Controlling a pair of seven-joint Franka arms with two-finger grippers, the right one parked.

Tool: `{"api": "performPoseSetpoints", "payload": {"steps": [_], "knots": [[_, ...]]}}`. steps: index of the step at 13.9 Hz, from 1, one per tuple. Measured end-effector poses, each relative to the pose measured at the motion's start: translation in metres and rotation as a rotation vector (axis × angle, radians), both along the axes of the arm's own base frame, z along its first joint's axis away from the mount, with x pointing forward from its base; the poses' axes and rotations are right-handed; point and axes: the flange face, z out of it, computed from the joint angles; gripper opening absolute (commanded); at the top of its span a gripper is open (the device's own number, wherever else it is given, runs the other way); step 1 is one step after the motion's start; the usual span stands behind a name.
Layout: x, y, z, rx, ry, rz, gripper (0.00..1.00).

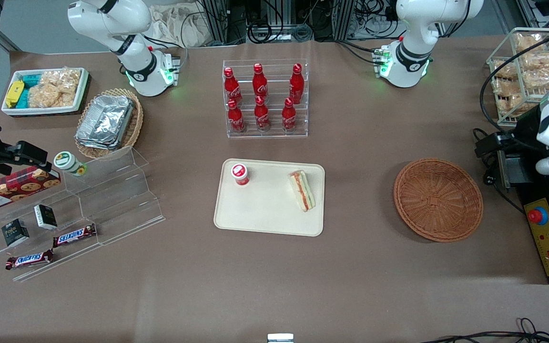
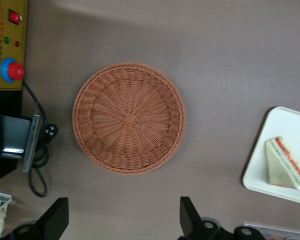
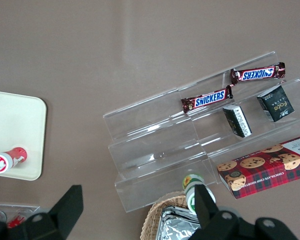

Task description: Place sandwich from basket to tray

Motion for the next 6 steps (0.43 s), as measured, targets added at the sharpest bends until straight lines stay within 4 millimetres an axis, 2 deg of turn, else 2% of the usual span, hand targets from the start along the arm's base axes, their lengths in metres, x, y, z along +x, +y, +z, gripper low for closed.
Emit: {"api": "performPoseSetpoints", "payload": {"steps": [3,6], "knots": [[-0.017,0.017,-0.003,0.000,0.003,-0.018,1.00],[-0.020,0.018,0.001,0.003,-0.006,-0.021,1.00]]}}
